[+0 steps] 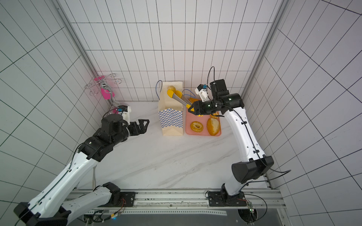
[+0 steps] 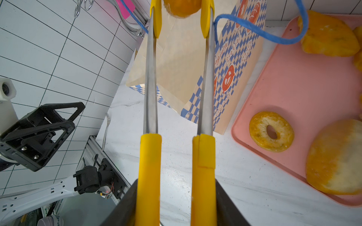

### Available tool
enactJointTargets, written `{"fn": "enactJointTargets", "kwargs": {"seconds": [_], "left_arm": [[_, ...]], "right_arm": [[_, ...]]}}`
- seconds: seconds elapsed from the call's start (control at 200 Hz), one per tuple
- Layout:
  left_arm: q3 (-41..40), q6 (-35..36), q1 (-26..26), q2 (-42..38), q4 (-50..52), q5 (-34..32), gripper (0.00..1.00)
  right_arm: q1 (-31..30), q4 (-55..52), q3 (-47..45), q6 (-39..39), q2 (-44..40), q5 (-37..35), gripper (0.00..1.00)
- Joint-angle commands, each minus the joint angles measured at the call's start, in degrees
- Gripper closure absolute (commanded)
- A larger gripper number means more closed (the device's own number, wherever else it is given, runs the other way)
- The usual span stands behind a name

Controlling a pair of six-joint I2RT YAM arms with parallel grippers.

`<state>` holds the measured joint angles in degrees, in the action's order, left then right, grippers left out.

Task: Pack bread into a paper bag
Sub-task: Place the fake bread in the paper bag, then pick up the fake bread from the plate.

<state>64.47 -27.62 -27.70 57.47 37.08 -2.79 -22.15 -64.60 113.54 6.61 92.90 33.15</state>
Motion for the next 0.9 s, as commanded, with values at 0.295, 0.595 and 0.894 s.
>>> {"fn": "enactJointTargets", "kwargs": {"seconds": [0.295,0.595,0.894], "left_arm": [[-0.5,0.0,-0.2,-0.1,-1.4,-0.1,0.01],[-1.9,-0.6,-0.1,-1.6,-2.2,0.9,0.01],[-1.7,-0.6,-0.2,-1.3,-2.1,1.0,0.01]], "right_arm": [[-0.3,2.0,4.5,-0.2,-3.7,-2.5,0.52],[-0.2,-0.4,10.7,2.2,-5.1,-8.2,0.55],[0.0,0.5,4.2,4.4,-12.2,-18.6,0.55]]}}
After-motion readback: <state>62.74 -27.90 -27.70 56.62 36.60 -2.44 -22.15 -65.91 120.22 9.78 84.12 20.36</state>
